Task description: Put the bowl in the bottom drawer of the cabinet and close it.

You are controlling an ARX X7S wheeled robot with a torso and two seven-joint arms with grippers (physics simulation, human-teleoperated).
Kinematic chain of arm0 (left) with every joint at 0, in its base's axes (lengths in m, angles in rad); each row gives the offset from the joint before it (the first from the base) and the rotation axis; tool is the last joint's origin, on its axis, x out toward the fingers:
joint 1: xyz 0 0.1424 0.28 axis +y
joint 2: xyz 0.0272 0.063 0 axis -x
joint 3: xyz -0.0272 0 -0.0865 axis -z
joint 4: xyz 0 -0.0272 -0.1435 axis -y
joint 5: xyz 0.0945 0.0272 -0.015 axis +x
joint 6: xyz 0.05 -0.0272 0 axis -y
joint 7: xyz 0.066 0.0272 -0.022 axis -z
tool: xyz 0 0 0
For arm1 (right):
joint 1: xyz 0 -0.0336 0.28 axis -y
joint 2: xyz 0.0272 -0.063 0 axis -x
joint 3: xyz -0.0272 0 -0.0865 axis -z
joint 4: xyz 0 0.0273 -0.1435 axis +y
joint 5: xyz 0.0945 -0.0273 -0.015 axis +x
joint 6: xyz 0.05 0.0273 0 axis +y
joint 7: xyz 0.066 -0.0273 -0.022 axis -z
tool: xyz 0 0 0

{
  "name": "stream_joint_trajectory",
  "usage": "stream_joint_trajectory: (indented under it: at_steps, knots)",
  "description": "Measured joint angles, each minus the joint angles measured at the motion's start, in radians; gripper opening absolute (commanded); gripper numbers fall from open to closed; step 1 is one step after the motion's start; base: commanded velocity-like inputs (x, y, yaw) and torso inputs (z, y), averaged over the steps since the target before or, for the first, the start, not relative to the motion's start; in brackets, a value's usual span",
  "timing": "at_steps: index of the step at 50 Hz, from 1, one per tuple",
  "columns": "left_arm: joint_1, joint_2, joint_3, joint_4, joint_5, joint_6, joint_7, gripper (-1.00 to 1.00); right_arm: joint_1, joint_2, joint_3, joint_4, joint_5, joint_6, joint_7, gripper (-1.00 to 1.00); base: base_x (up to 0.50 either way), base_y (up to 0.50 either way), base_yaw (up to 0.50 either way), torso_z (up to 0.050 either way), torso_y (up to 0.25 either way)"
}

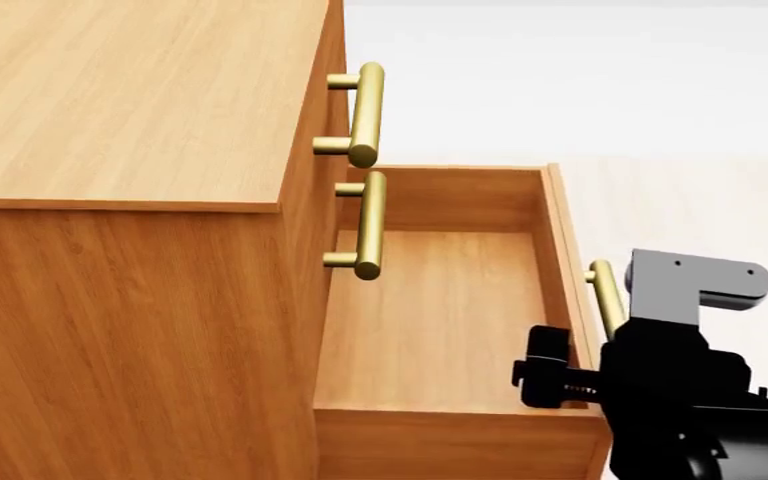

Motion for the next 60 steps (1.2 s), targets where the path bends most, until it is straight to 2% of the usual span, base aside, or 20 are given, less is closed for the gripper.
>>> stream_joint_trajectory:
  at_steps: [48,60]
  knots:
    - [-0.005,-0.016,0.013,-0.002,-0.005,0.003,-0.018,1.00,0.023,0.040,-0.001,0.107,0.124,-0.068,-0.036,1.00,0.00,0.00,0.00,-0.001,0.000]
    - [-0.004,-0.018,0.017,-0.001,-0.005,0.005,-0.023,1.00,-0.013,0.040,0.033,0.026,0.099,-0.045,-0.020,1.00,0.00,0.00,0.00,0.000,0.000]
